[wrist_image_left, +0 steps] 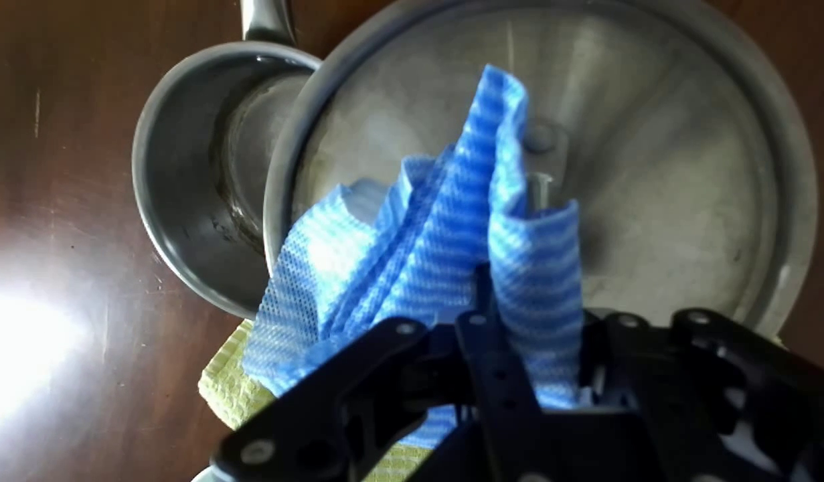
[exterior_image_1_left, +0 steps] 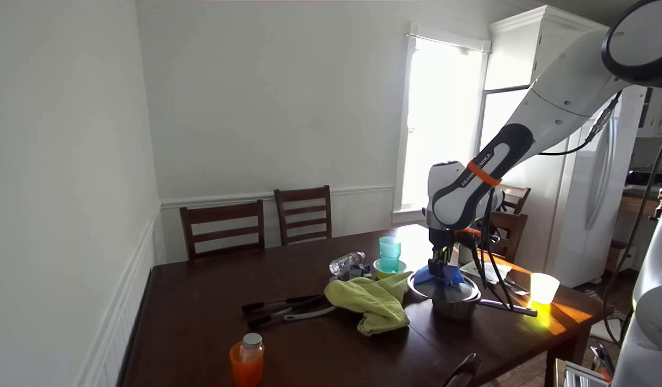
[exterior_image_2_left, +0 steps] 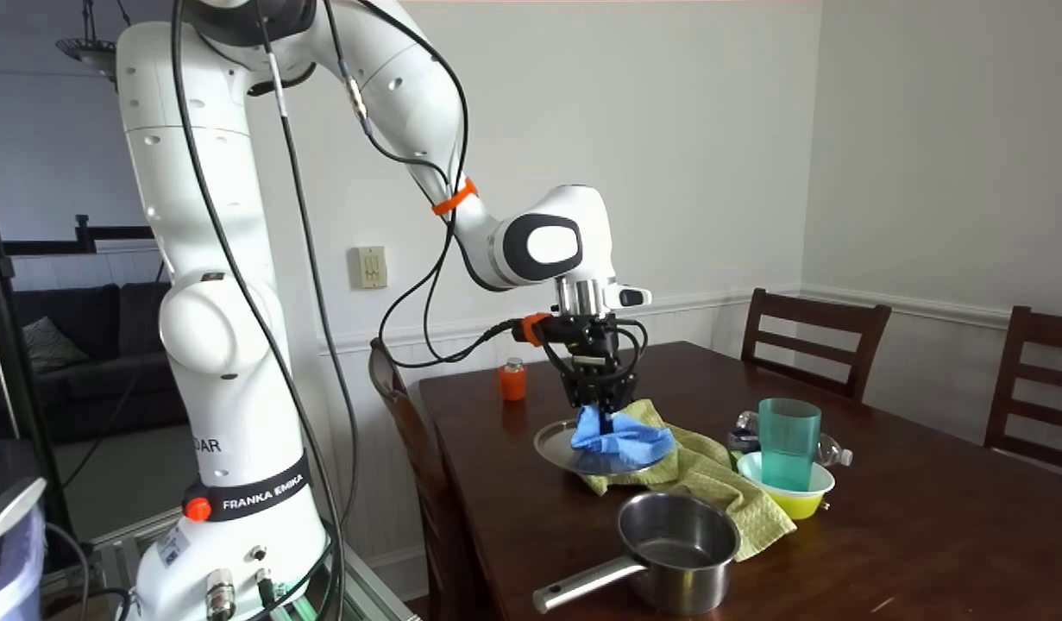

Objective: Use the blue towel on the lid to remove the lid from the pot and put it on the table on the left side of the pot on the table

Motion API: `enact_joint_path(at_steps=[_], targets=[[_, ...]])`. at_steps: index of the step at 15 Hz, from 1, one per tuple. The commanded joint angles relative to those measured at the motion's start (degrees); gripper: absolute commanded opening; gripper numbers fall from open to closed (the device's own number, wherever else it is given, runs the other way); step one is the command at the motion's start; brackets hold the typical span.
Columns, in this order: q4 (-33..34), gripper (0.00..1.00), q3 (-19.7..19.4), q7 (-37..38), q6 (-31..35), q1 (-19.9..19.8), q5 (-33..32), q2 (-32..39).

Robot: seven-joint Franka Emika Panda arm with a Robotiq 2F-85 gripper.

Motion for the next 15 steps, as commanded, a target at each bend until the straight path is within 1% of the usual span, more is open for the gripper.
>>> enact_joint_path(at_steps=[1, 3, 6, 9, 12, 15], targets=[[0.02, 0.02, -0.15, 0.03, -0.10, 0.18, -0.01, -0.05], [-0.83, 0.02, 0.25, 1.09, 0.34, 0.53, -0.29, -0.18], [-2.40, 0.02, 1.12, 1.76, -0.67, 1.53, 1.39, -0.78], [-4.23, 0.02, 1.91, 4.40, -0.43, 2.32, 1.76, -0.03], [-6.06, 0.02, 2.33, 7.50, 1.66, 2.82, 1.96, 1.42], [-7.27, 0.02, 2.41, 10.76, 4.39, 2.97, 0.46, 3.21]])
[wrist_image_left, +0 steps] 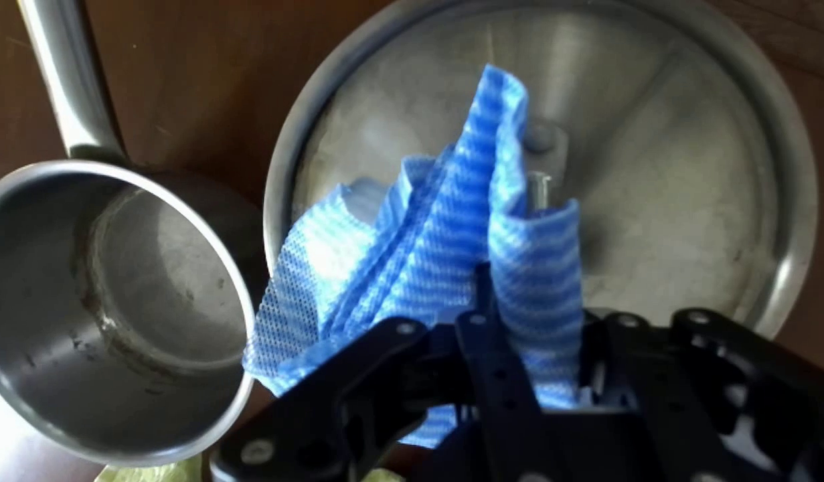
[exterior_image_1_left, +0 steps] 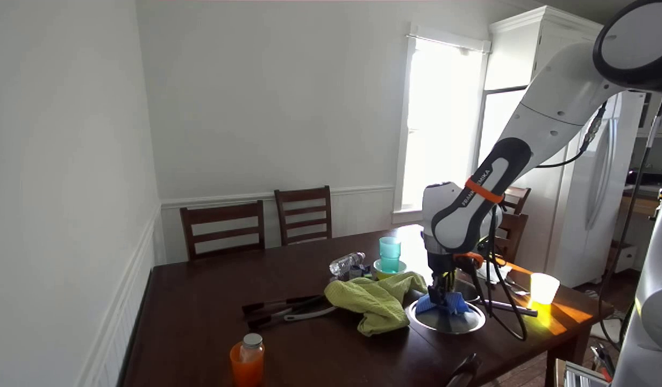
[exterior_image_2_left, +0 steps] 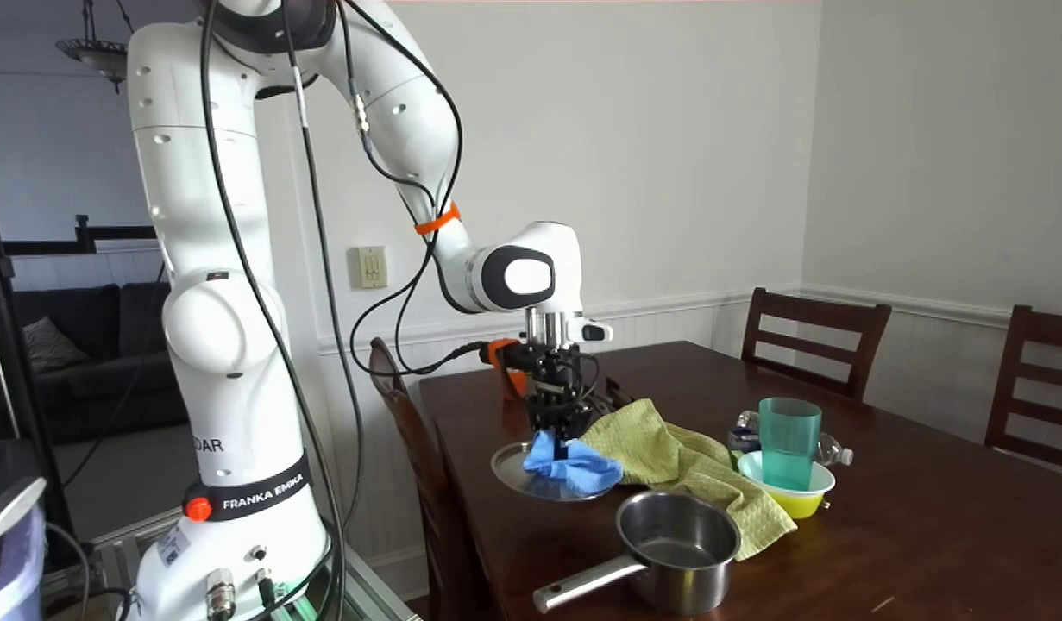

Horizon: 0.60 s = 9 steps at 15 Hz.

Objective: Use the blue towel on the lid to remove the lid from the pot and put it on the table on the left side of the pot on the table

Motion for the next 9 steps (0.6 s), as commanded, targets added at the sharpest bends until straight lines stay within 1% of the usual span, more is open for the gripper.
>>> enact_joint_path(at_steps=[1, 6, 9], targets=[[-1.63, 0.02, -0.20, 4.44, 4.61, 0.39, -1.10, 1.98], [-2.31, 0.02, -1.45, 10.17, 12.19, 1.13, -3.12, 6.77], [-2.10, 0.02, -2.68, 12.14, 16.24, 2.02, -2.44, 9.66]])
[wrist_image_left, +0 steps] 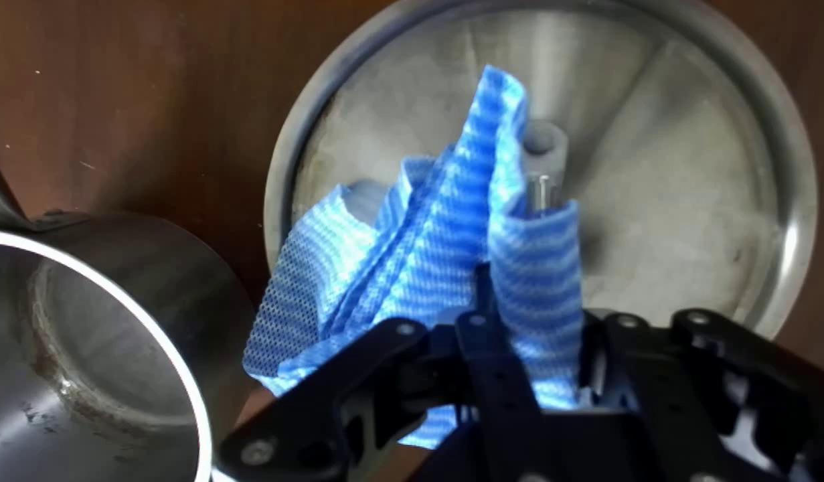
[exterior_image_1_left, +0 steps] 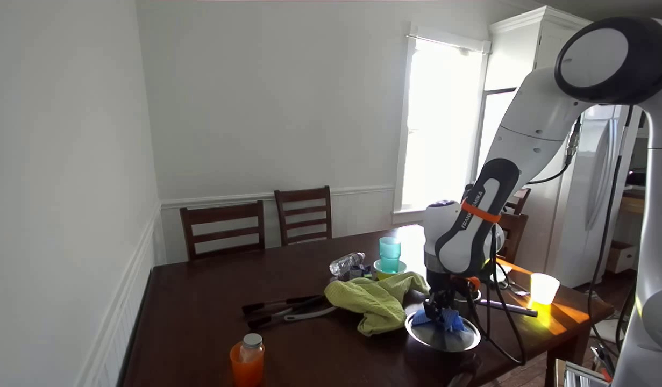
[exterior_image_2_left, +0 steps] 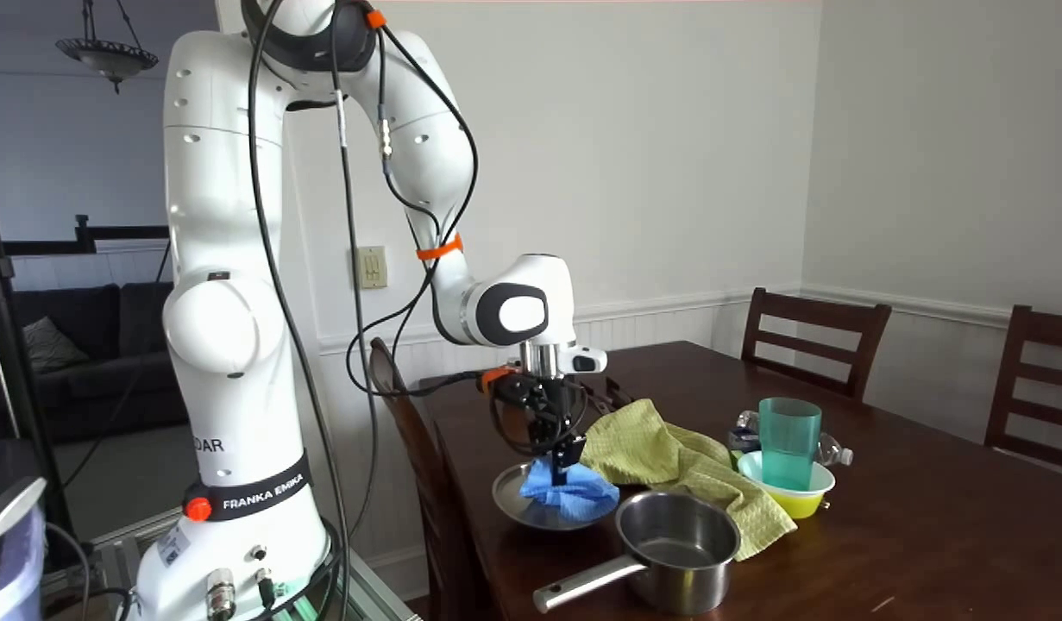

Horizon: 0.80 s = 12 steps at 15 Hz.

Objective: Use the blue towel on the lid to remove the lid from the pot and put it on the table on the left side of the pot on the table

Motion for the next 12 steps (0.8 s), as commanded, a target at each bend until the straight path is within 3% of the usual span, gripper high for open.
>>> enact_joint_path(at_steps=[1, 12], targets=[[-0.23, 0.02, -2.15, 3.14, 5.16, 1.74, 0.11, 2.89], [0.43, 0.02, -8.52, 5.65, 9.72, 8.26, 1.13, 8.34]])
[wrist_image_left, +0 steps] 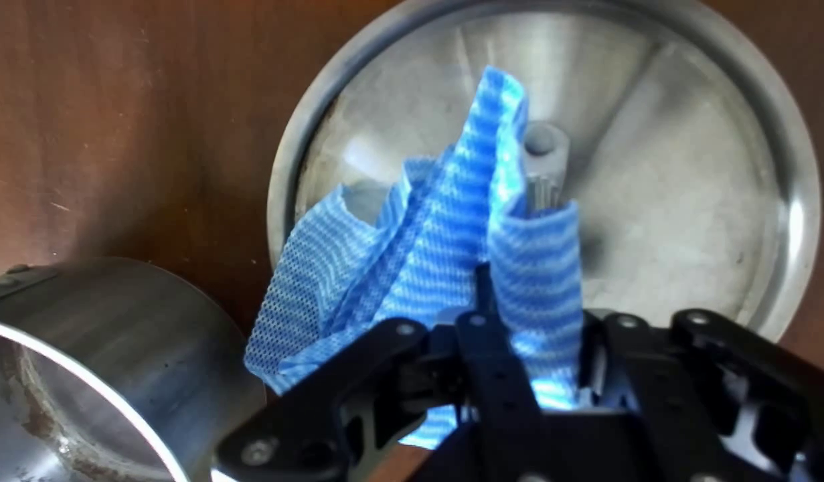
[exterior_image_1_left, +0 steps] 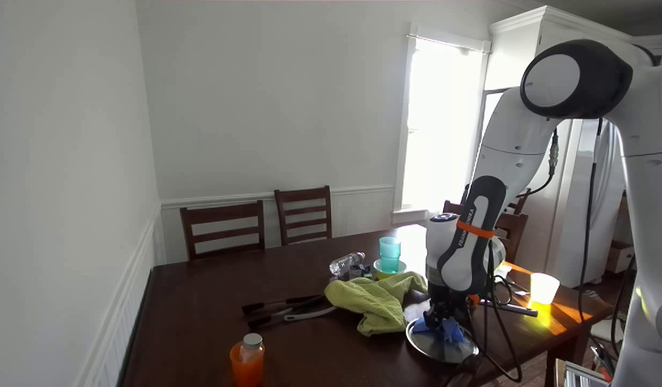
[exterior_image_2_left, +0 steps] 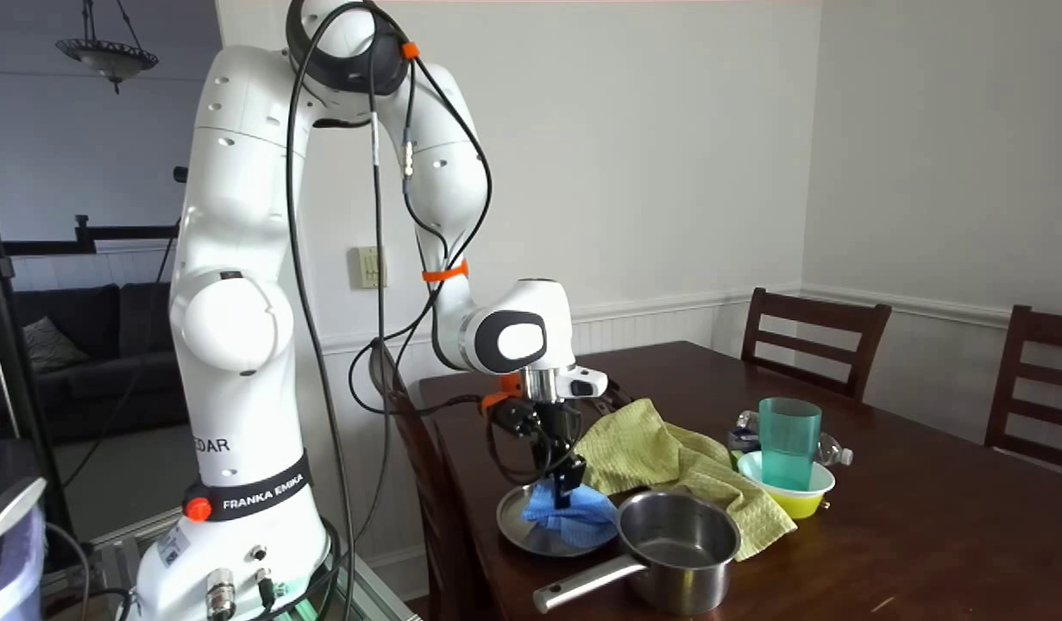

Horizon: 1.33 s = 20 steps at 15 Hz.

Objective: Use the blue towel on the lid to remove the lid from the pot and put it on the table on the left side of the pot on the table

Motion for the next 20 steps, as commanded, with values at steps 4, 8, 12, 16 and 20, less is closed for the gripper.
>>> enact_joint_path(at_steps=[4, 8, 12, 16, 20], targets=[[0.08, 0.02, -2.37, 0.58, 3.09, 2.89, 1.95, 1.99], [-0.04, 0.32, -2.71, 0.35, 3.72, 3.56, 2.79, 2.49], [-0.12, 0.62, -3.76, 0.38, 4.16, 4.50, 3.09, 2.24], [-0.45, 0.87, -4.74, -0.02, 3.70, 5.08, 3.55, 0.39], [-0.38, 1.00, -6.39, 0.29, 0.74, 6.49, 2.90, -2.15]])
